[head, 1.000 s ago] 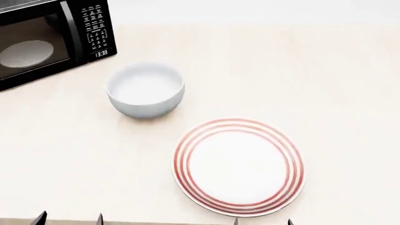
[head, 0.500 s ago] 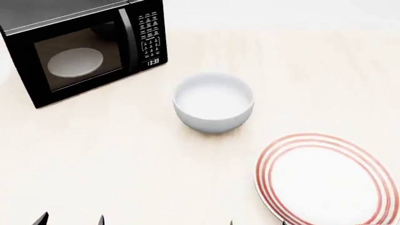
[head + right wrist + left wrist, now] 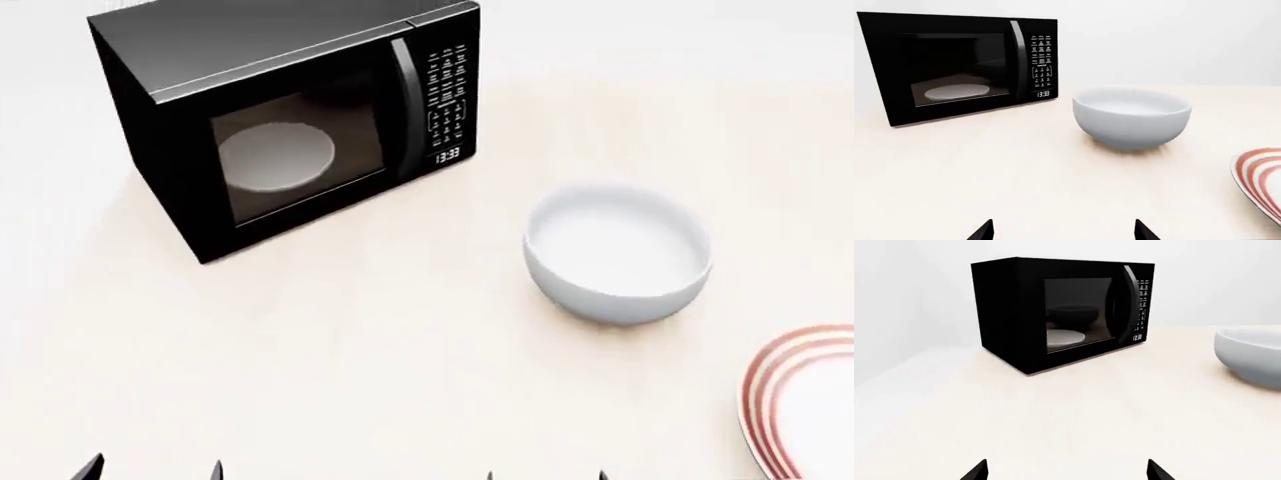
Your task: Open the microwave.
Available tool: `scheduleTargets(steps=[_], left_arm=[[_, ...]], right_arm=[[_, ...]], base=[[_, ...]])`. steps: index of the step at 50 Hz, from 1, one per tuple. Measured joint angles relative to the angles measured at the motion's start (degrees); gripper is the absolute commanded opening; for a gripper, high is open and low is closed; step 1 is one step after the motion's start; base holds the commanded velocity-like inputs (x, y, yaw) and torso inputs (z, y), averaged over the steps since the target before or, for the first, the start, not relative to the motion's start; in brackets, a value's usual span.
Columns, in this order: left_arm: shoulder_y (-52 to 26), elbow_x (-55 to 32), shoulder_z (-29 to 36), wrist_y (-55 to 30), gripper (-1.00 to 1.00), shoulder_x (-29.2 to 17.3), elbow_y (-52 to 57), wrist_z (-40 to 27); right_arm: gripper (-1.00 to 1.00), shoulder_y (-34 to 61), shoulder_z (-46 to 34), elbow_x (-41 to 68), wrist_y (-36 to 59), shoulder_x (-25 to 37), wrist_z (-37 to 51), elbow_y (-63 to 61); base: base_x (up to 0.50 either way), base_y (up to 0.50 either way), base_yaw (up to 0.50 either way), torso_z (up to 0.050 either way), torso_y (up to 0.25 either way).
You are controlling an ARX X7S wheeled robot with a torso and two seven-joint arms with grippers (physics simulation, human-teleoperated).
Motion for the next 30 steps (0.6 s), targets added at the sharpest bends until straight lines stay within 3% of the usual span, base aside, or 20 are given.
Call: scheduleTargets(steps=[20, 30], left_arm=[[-0.4, -0.8, 1.3, 0.2, 1.00, -1.0, -0.5, -1.3], [-0.5, -1.3, 1.8, 0.2, 1.00, -1.5, -0.5, -1.8]], right_arm=[[1.00, 0.5, -1.2, 1.9, -0.4, 1.0, 0.2, 0.8], [1.00, 0.5, -1.7, 2.6, -0.5, 1.4, 0.5, 0.8]], base=[[0.48, 0.25, 0.00, 0.000, 0.000], [0.50, 0.05, 0.00, 0.000, 0.000]])
